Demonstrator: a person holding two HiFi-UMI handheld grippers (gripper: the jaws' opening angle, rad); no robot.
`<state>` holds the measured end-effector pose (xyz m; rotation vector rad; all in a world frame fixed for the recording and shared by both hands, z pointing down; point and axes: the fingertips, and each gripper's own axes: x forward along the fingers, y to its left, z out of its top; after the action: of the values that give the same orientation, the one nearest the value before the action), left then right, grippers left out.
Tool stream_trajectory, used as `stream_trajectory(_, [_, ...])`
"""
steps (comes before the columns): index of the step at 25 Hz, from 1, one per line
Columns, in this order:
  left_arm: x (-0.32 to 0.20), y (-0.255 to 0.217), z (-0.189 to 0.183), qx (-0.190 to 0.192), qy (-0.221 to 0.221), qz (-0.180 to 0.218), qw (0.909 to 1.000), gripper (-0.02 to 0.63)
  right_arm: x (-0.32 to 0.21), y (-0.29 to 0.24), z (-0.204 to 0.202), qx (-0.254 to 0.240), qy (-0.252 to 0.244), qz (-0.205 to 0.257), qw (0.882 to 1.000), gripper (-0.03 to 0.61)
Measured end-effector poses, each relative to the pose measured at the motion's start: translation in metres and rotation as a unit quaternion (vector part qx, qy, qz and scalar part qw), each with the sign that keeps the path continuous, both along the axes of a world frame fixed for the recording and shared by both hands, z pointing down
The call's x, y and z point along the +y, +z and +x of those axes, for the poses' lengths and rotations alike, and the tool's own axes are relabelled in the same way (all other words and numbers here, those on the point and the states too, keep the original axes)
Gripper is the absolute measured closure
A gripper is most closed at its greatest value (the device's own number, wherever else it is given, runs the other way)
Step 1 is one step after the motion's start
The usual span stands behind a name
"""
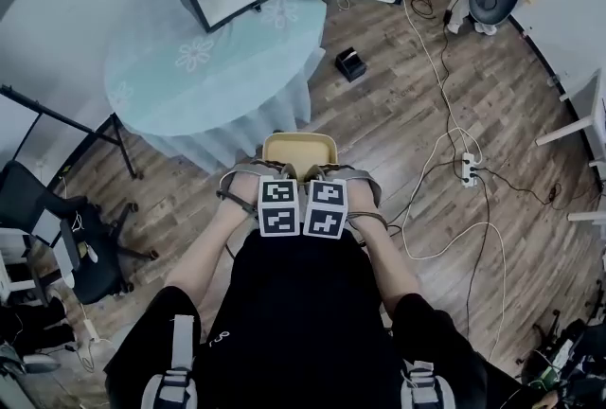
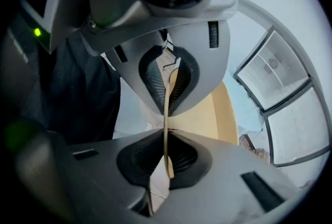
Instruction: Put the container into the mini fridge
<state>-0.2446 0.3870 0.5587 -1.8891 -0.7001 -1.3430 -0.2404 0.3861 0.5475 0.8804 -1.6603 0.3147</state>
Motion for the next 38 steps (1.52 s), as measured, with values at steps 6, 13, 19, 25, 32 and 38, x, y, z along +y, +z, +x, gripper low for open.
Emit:
stream_trajectory(6, [-0.012, -0.003, 0.015, 0.0, 0.002, 0.01, 0.9999, 0.597, -0.011, -0.003, 0.016, 0.004, -0.005, 0.01, 1.0, 0.569])
stream_trajectory(13, [-0.035, -0.009, 0.055, 0.015, 0.01, 0.021, 0.9996, 0.597, -0.035, -0.008, 0.054, 0.015, 0.008, 0.029, 0.999, 0.569])
stream_trajectory(19, [-0.071, -0.012, 0.103, 0.028, 0.006, 0.022, 0.9993, 0.597, -0.072, -0.011, 0.102, 0.029, 0.005, 0.034, 0.999, 0.569])
stream_trajectory(25, [-0.123, -0.011, 0.149, 0.021, -0.016, -0.001, 0.9996, 0.597, -0.126, -0.009, 0.147, 0.046, -0.02, 0.023, 0.998, 0.568])
stream_trajectory(32, [-0.178, -0.005, 0.197, 0.004, -0.03, -0.008, 0.9995, 0.597, -0.182, -0.001, 0.195, 0.015, -0.017, 0.01, 1.0, 0.568])
stream_trajectory(38, [-0.227, 0.006, 0.233, -0.014, -0.053, -0.033, 0.998, 0.595, -0.232, 0.009, 0.232, 0.005, -0.03, -0.001, 1.0, 0.568])
